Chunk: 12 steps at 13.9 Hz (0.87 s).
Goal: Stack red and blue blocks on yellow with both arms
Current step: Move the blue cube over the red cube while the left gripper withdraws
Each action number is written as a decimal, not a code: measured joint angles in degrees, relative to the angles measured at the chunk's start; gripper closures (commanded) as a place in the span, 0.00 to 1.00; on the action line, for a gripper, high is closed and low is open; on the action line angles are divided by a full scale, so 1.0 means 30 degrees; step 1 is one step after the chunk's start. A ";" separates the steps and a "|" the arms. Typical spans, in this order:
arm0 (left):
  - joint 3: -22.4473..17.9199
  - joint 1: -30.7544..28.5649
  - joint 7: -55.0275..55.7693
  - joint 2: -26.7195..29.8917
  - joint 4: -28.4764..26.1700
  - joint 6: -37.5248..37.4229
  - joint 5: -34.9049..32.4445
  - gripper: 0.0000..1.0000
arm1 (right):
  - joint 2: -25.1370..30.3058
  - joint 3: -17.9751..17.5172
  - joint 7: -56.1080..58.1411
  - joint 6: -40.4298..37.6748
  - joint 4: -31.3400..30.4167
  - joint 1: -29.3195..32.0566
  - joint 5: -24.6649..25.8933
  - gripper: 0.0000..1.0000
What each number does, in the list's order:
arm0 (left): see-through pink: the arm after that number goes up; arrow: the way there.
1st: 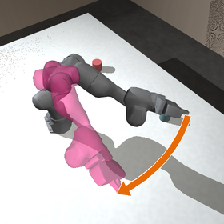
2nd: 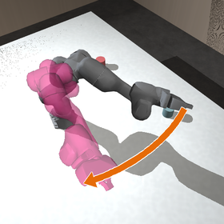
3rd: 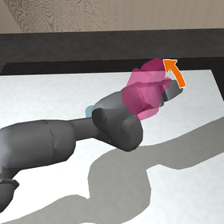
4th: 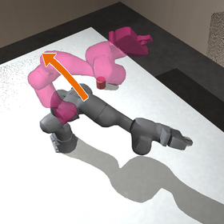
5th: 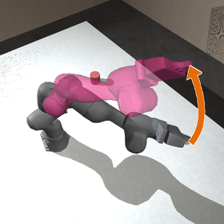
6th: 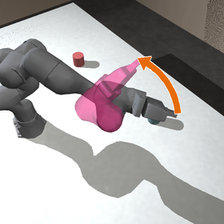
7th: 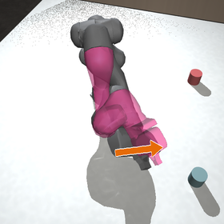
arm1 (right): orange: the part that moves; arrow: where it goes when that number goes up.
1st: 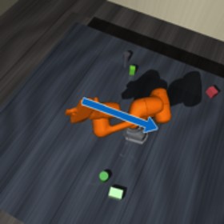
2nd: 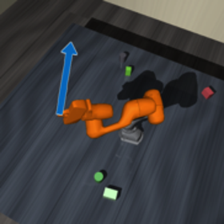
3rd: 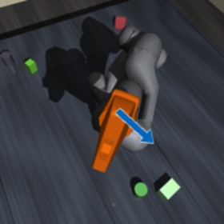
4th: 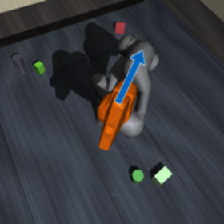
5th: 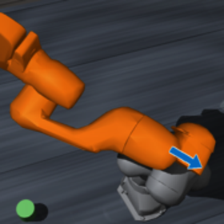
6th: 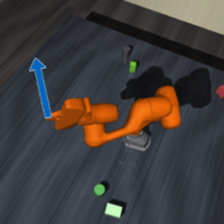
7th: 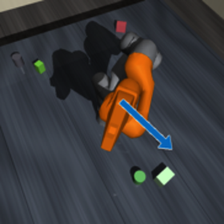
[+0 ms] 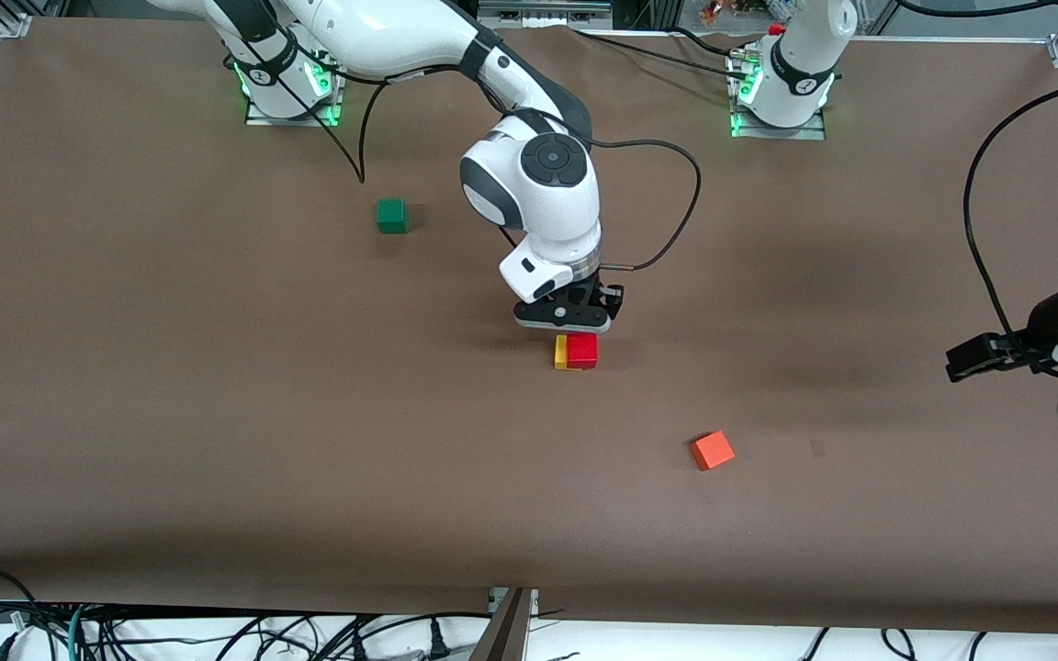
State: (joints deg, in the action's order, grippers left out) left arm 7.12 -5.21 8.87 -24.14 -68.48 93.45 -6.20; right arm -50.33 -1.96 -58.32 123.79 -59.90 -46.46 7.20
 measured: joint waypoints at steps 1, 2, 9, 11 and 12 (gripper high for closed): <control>-0.0011 -0.0010 0.0000 0.0004 0.0004 -0.0213 0.0000 0.00 | -0.0120 0.0000 0.0006 0.0211 -0.0001 -0.0082 0.0412 0.56; -0.0035 -0.0027 0.0000 0.0018 0.0012 -0.0307 0.0000 0.00 | -0.0250 -0.0001 0.0013 0.0438 0.0000 -0.0152 0.0734 0.56; -0.0047 -0.0032 0.0007 0.2221 -0.2385 -0.0707 0.0003 0.00 | -0.0686 0.0399 0.0784 0.1442 0.0007 -0.0167 0.0977 0.45; -0.0058 -0.0113 0.0067 0.3337 -0.3988 -0.0263 0.0343 0.00 | -0.0740 0.0399 0.0797 0.1533 0.0008 -0.0180 0.0979 0.44; -0.0069 -0.0287 0.0078 0.3801 -0.4686 0.0048 0.0712 0.00 | -0.0791 0.0399 0.0798 0.1585 0.0009 -0.0182 0.0979 0.43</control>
State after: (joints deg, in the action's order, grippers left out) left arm 6.91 -6.07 9.10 -12.74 -82.54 93.59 -4.06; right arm -52.71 -0.76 -55.93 128.54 -59.88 -47.00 10.14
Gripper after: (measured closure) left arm 0.000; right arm 0.445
